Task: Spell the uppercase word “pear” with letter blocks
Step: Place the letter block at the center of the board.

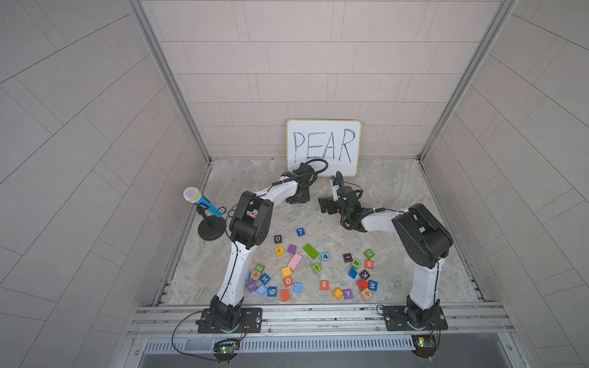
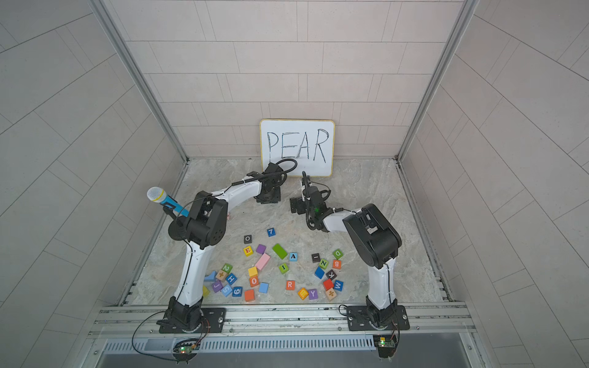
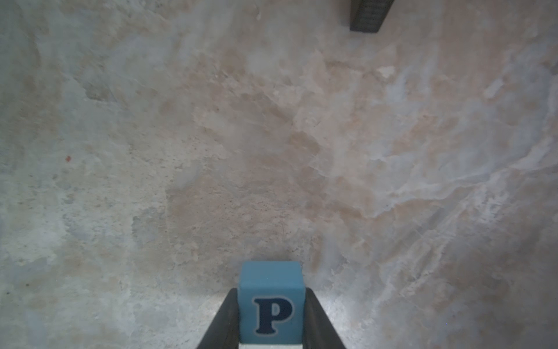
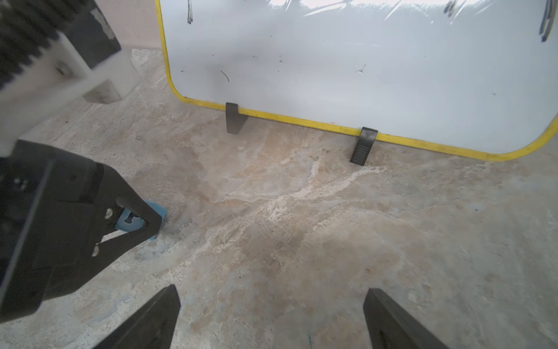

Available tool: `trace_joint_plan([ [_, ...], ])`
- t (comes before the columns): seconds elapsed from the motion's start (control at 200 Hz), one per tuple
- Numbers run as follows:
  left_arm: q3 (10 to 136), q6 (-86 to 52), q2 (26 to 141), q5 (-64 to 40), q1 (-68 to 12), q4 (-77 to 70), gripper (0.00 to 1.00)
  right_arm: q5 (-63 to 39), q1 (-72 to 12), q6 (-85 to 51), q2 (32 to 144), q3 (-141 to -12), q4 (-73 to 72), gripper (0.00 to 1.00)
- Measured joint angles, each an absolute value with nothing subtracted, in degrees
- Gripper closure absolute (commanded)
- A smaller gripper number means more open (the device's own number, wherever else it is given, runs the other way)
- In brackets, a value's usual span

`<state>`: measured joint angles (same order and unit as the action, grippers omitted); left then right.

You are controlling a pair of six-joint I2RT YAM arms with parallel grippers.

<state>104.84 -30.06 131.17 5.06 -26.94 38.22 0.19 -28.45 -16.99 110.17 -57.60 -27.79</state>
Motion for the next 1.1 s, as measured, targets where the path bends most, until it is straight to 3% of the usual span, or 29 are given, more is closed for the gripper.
trace_joint_plan([
  [0.685, 105.62, -30.09, 131.81, 5.61, -26.52, 38.44, 0.75, 0.03, -28.45, -17.32, 110.17, -56.58, -28.23, 0.00],
  [1.096, 105.65, -30.15, 131.81, 5.45, -26.52, 38.44, 0.69, -0.01, -28.45, -18.06, 110.17, -55.88, -28.58, 0.00],
])
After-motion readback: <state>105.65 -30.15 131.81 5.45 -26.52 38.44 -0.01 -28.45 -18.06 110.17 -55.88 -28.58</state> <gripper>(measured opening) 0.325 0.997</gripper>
